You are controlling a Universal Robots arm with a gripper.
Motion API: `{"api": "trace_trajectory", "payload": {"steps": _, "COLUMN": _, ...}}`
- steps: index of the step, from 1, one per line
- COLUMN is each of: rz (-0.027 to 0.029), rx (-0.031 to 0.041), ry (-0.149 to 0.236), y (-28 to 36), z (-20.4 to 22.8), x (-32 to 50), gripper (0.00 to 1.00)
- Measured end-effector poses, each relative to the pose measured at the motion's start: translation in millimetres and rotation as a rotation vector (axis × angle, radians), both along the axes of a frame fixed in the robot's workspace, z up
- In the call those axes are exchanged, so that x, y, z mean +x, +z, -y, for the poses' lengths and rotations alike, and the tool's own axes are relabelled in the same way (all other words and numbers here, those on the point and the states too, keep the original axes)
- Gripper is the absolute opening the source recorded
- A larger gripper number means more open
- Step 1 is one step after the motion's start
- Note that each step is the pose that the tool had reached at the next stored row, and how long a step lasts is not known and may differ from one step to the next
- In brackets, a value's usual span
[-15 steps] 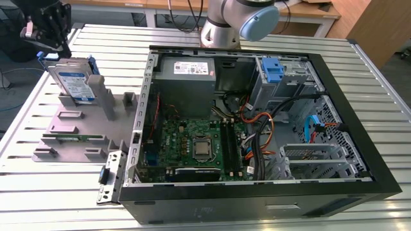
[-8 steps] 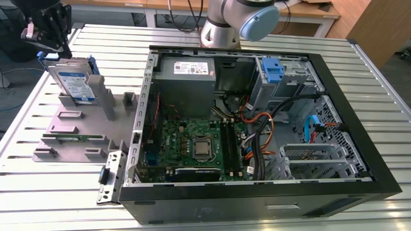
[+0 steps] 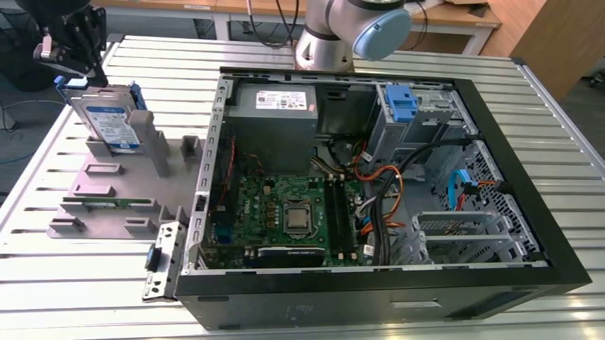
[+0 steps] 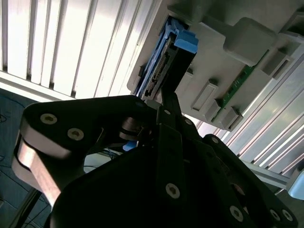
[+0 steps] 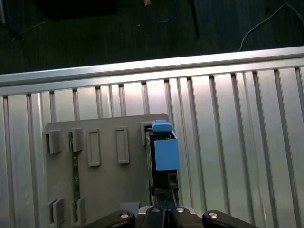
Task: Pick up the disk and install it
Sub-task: 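Pick up the disk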
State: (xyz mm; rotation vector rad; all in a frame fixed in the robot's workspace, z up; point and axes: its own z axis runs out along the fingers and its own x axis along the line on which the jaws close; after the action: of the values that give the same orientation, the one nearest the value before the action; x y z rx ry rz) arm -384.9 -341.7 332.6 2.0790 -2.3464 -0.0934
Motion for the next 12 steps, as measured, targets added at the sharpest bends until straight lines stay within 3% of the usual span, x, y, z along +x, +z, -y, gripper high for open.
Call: {"api": "trace_trajectory", "payload": {"steps": 12, "rz": 0.0069, "rx": 0.0000, "ry": 0.000, "y": -1.8, "z": 0.0, "x": -3.8, "gripper": 0.11}}
